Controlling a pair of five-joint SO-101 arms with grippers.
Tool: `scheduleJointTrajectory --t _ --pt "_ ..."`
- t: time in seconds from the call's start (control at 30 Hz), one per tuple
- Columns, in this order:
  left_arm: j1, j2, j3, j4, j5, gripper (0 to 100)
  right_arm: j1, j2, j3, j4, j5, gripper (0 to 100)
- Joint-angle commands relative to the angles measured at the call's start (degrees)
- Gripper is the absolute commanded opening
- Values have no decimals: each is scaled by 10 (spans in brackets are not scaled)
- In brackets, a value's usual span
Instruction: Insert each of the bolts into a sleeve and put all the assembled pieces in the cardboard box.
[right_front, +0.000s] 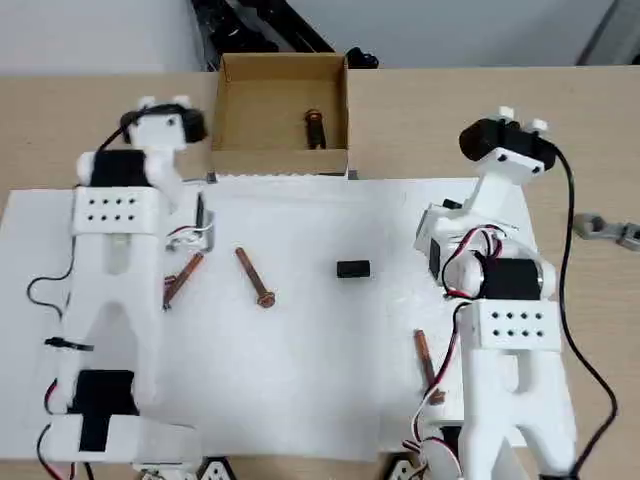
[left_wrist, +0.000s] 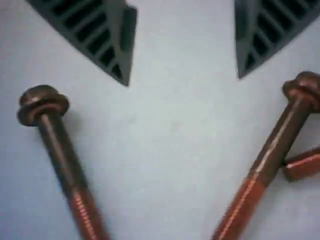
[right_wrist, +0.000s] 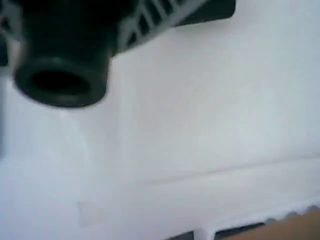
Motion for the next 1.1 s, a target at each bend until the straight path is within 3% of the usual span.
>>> scheduleJointTrajectory --t 0.0,0.17,0.4,0.57,0.77,1.07 --pt "-4 -28 21 13 -17 135 -7 0 -33 -14 -5 2" --pt "49 9 23 12 5 159 -7 1 -33 -14 -5 2" --pt "67 164 -2 -16 159 193 -7 1 -33 -8 -4 2" --pt "74 261 -72 -17 171 192 -6 1 -32 -8 -4 2" --pt "99 229 -178 13 185 192 -4 1 -29 0 -5 2" --pt "253 175 -119 12 167 193 43 0 -29 0 -7 2"
